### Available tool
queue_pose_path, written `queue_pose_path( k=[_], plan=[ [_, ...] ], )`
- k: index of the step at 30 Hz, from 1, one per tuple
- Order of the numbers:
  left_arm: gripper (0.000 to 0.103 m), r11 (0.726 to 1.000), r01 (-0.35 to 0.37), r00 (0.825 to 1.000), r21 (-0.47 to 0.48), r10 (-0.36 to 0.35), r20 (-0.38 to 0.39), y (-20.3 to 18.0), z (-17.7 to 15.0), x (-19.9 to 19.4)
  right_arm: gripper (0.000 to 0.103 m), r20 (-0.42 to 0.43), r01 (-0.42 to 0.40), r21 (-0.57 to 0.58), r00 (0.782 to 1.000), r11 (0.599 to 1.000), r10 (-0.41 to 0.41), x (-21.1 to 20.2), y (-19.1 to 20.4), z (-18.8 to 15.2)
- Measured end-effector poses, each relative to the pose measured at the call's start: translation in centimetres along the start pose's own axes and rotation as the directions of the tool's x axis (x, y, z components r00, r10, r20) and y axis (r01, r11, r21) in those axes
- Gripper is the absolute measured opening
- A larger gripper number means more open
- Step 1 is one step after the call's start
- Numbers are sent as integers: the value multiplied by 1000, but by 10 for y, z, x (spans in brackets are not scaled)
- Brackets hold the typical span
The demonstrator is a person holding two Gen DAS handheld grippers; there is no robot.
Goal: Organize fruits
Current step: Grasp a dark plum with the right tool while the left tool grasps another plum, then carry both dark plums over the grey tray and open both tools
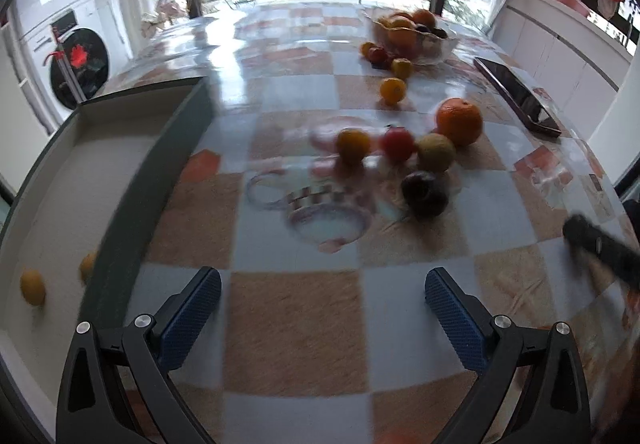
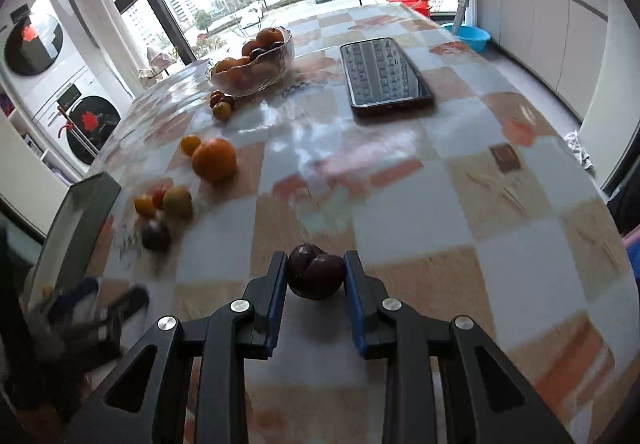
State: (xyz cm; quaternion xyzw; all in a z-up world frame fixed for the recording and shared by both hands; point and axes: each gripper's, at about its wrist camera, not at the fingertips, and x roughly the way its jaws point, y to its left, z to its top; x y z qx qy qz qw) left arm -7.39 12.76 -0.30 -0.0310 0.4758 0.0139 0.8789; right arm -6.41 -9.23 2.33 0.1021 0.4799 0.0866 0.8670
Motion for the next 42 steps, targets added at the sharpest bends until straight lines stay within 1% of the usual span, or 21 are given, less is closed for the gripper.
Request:
queue_pose_path(
  k=[5,6,8,9,10,11,12,13,14,15,16,18,22,25,32,35,39,42],
  plan=[
    [101,999,32,999,-12,-32,10,-22,19,2,31,36,-5,-15,999,1000,6,-7,-3,-9],
    [94,999,36,999,-16,-36,11,-24,21,3,31,41,-6,-14,999,1000,7,-7,-3,-9],
    [84,999,34,999,-17,-34,-5,-30,26,8,31,51,-13,-6,999,1000,13,-6,-4,-9],
    [81,1000,24,1000,-18,-25,-17,-32,28,12,31,56,-19,-2,998,1000,20,-6,-5,-10],
    [78,1000,-11,1000,-10,11,-3,-35,29,13,31,61,-24,0,998,1000,24,-6,-6,-10],
    [73,1000,-15,1000,-8,15,6,-36,30,14,31,66,-28,1,997,1000,28,-7,-7,-11],
    [63,1000,-11,1000,-10,11,12,-37,31,14,31,75,-32,1,997,999,32,-6,-7,-12],
    [57,1000,-9,1000,-7,9,21,-38,32,13,31,80,-34,0,996,999,34,-6,-7,-13],
    [44,1000,3,1000,-2,-3,24,-39,32,12,31,84,-35,1,996,999,35,-6,-7,-13],
    [29,1000,23,999,9,-23,25,-41,33,11,31,86,-37,3,996,999,37,-7,-7,-14],
    [29,999,45,999,22,-45,23,-43,32,9,31,86,-40,5,995,999,40,-7,-7,-13],
    [29,999,42,999,33,-43,22,-43,29,8,31,88,-49,11,995,999,48,-7,-9,-14],
    [29,997,77,997,14,-77,16,-33,18,-2,31,88,-40,5,995,999,40,-6,-9,-14],
    [29,998,67,997,14,-68,24,-23,9,-15,31,88,-28,-6,996,1000,28,-6,-7,-14],
    [29,1000,15,998,-21,-14,53,11,-6,-41,31,81,4,-34,997,999,-1,-6,-1,-14],
    [29,999,-3,996,-40,7,89,30,-10,-55,31,43,35,-57,999,998,-32,-5,5,-10],
    [29,997,-31,990,-71,41,136,55,-11,-69,31,-9,5,-33,1000,999,-5,-7,11,-12],
    [29,994,-58,986,-96,72,153,72,-11,-73,31,-39,-14,-45,999,999,12,-6,27,-14]
  ],
)
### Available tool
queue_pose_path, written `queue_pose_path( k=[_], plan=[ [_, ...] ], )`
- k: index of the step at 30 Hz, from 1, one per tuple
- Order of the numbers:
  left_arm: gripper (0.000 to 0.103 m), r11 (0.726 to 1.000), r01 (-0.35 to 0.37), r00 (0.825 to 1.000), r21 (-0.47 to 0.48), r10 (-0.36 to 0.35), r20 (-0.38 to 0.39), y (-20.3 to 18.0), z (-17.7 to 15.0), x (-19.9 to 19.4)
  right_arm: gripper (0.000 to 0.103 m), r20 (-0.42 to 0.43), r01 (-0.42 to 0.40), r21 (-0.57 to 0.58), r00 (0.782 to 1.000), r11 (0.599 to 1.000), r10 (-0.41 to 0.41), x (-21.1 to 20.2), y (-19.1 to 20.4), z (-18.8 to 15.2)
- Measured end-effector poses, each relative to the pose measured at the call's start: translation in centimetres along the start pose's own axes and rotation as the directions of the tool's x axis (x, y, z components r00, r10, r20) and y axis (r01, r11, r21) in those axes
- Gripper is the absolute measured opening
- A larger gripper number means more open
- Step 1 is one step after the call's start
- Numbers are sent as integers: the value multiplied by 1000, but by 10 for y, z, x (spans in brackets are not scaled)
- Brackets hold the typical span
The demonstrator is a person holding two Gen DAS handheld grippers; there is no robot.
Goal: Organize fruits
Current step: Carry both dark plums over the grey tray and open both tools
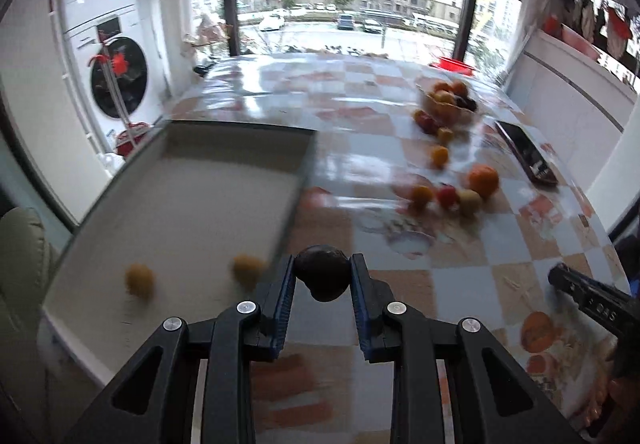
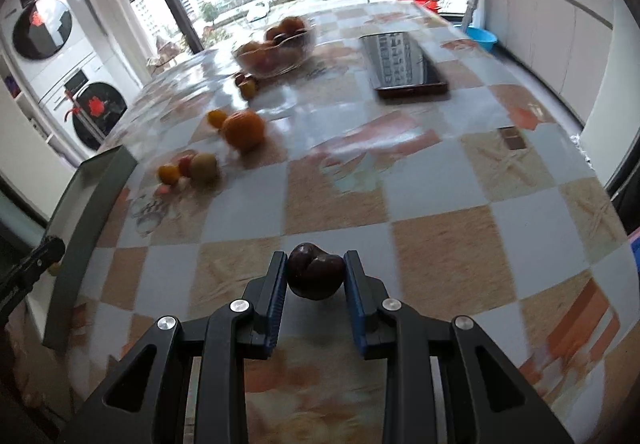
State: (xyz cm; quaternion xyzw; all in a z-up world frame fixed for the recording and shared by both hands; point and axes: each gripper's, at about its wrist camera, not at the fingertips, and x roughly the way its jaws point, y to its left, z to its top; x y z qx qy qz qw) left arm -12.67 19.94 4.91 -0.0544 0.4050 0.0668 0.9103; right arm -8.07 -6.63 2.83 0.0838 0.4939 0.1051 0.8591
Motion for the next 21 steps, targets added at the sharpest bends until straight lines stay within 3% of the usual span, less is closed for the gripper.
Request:
queue_pose_path(
  k=[11,21],
  plan=[
    [29,987,-89,996,-134,87,-22,77,-6,11,31,-58,-111,-159,993,981,103,9,104,19],
    [29,973,-133,991,-190,132,-19,115,-10,20,31,-144,-227,-278,971,933,193,26,202,23]
  ],
)
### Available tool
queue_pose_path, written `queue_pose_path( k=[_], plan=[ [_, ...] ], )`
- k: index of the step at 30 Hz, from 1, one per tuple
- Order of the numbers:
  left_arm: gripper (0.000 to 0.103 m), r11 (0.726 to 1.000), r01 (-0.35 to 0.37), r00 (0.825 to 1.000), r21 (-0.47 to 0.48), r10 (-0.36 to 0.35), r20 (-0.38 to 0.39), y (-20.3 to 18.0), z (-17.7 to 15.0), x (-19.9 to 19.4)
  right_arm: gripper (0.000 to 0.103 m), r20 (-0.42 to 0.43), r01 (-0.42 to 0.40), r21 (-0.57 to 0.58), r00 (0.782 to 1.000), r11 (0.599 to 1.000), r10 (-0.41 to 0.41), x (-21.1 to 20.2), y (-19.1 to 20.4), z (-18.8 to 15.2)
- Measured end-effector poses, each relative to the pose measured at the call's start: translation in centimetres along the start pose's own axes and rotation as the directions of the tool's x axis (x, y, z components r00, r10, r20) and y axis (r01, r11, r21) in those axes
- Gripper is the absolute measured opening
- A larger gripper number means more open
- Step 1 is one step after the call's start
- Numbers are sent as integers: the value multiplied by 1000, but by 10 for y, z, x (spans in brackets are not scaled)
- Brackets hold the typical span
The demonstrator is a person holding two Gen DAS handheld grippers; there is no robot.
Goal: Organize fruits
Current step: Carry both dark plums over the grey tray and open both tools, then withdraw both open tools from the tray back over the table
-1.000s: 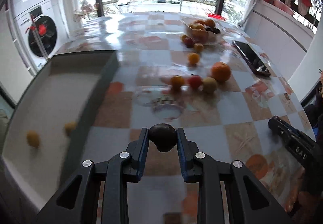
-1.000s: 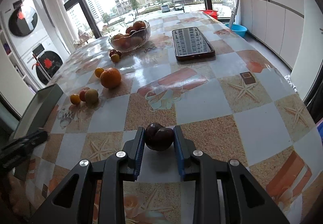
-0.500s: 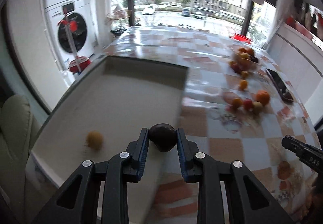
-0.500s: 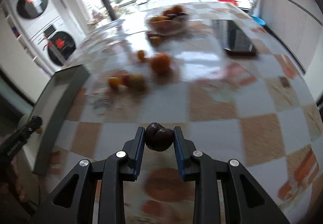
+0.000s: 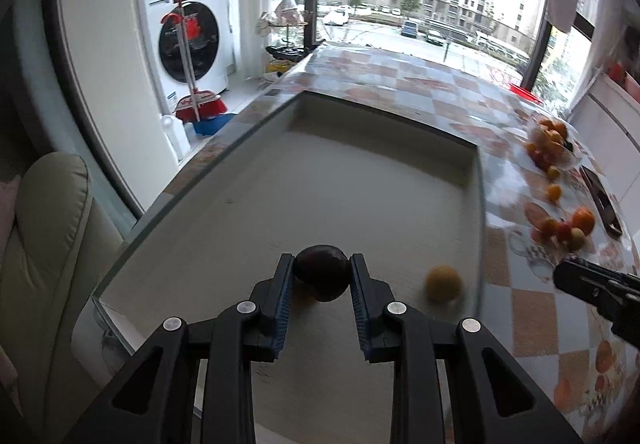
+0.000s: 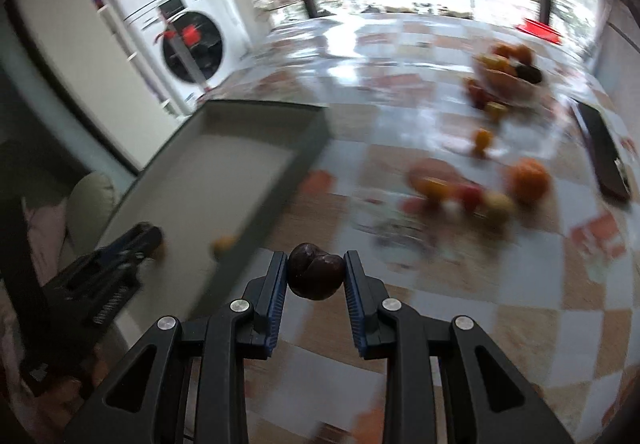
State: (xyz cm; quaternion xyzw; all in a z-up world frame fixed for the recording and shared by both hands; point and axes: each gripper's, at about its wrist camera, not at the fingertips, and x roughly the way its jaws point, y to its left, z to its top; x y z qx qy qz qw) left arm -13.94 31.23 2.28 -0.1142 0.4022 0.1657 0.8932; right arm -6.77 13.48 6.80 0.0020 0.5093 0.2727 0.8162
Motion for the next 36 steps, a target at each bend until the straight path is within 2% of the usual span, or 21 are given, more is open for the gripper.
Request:
queue_pose_path(
  k=[5,11,13,14,15,16,17,18,21,24,27,30,32,35,36],
  plan=[
    [29,1000,-11,1000,-5,11,24,8,5,3,31,-16,-70,-54,997,996,69,15,40,17],
    [29,1000,3,1000,-20,-3,30,11,8,8,32,-60,-105,-72,993,992,101,36,61,30],
    [29,1000,-4,999,-11,4,35,9,6,11,43,-85,-123,-55,989,991,118,44,61,31],
    [31,1000,-1,999,-9,1,37,9,5,12,64,-87,-120,-45,990,992,116,45,60,31],
    [41,1000,3,999,-8,-2,41,8,4,12,81,-75,-114,-31,991,993,111,43,56,31],
    [51,1000,1,999,-8,0,53,7,2,11,84,-60,-115,-20,992,993,113,39,53,30],
    [70,1000,-5,997,-10,6,70,8,2,9,84,-48,-116,-12,992,993,116,36,50,30],
    [77,1000,-18,993,-19,20,119,7,-1,2,84,-43,-111,-4,993,994,111,32,44,29],
    [77,1000,-14,982,-8,15,186,3,-1,-10,87,-28,-62,21,998,998,63,23,28,23],
    [77,998,-41,991,51,34,131,-7,1,-2,97,-4,5,68,1000,998,-5,11,2,10],
    [77,988,-88,991,126,74,113,-18,1,3,100,10,69,122,997,990,-71,0,-33,-6],
    [77,986,-66,995,151,53,87,-28,0,6,100,8,118,231,992,966,-123,-10,-79,-26],
    [77,977,-84,995,195,71,72,-38,0,7,100,2,170,308,984,936,-180,-18,-113,-39],
    [77,965,-168,980,200,142,139,-48,-2,-6,100,-14,253,359,964,898,-266,-29,-147,-51],
    [77,965,-178,976,191,147,163,-50,-2,-13,100,-14,299,366,948,881,-317,-35,-159,-56]
  ],
)
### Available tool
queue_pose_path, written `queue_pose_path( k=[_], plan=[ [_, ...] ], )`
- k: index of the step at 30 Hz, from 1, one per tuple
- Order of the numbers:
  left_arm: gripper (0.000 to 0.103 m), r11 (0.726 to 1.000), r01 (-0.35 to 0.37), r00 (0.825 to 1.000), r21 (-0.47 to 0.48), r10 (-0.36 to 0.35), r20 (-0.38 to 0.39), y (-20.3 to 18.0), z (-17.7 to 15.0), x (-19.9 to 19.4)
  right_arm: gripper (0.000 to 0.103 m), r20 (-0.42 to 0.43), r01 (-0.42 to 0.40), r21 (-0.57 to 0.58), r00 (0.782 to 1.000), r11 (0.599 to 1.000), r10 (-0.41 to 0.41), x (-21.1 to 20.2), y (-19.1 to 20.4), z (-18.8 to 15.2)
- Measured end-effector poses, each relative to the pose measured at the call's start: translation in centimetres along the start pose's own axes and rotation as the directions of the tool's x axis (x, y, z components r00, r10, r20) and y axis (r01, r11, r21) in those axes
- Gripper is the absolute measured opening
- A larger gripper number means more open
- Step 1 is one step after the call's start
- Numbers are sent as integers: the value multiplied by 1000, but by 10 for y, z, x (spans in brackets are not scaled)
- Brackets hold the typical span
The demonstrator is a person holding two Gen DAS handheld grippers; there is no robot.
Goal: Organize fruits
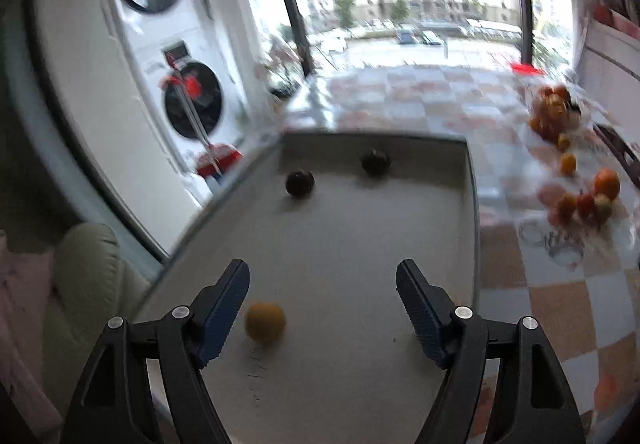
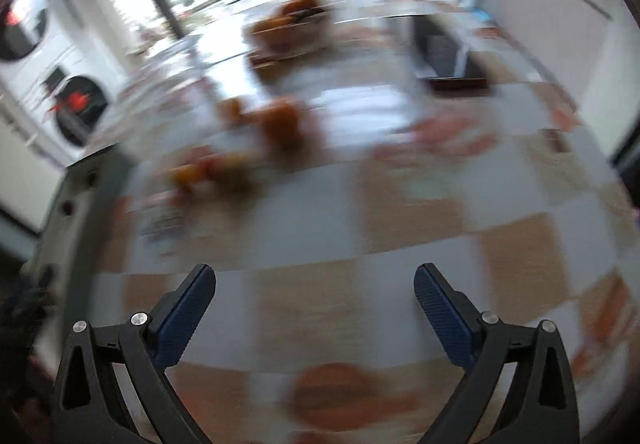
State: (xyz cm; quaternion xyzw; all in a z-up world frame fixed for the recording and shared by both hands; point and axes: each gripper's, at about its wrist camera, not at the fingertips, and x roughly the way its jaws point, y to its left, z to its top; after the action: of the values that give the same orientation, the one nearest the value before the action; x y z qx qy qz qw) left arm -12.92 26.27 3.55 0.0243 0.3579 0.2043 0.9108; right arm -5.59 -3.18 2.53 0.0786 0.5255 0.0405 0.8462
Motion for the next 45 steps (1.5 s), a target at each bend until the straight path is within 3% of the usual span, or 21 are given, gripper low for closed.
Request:
queue_pose_path(
  k=[2,4,5,7,10,15,18,21,24,45],
  plan=[
    [77,999,47,999,-7,-47,23,-7,5,-15,103,23,69,1,997,998,-69,0,-19,1],
    [80,986,166,986,1,-166,3,-24,8,-27,103,40,129,8,991,992,-129,3,-41,0],
    [97,974,223,975,25,-223,-25,-40,8,-30,103,56,154,4,986,988,-154,3,-46,0],
    [103,959,278,961,57,-277,-27,-66,5,-37,103,72,181,-26,981,983,-179,3,-49,-2],
    [103,938,321,947,133,-316,-53,-111,0,-39,103,96,191,-57,978,980,-185,4,-44,-5],
    [103,924,309,950,227,-288,-120,-155,-13,-23,103,105,184,-59,978,981,-177,2,-45,-8],
    [103,915,361,928,180,-332,-171,-154,-9,-17,103,106,185,-60,978,981,-178,2,-44,-7],
    [103,899,431,889,79,-408,-207,-138,-5,-12,103,106,185,-59,978,981,-178,2,-44,-7],
    [103,905,416,897,92,-392,-207,-140,-7,-15,103,106,186,-58,978,981,-179,2,-43,-7],
    [103,904,418,895,87,-394,-207,-134,-7,-19,103,106,185,-59,978,981,-178,3,-44,-8]
  ],
)
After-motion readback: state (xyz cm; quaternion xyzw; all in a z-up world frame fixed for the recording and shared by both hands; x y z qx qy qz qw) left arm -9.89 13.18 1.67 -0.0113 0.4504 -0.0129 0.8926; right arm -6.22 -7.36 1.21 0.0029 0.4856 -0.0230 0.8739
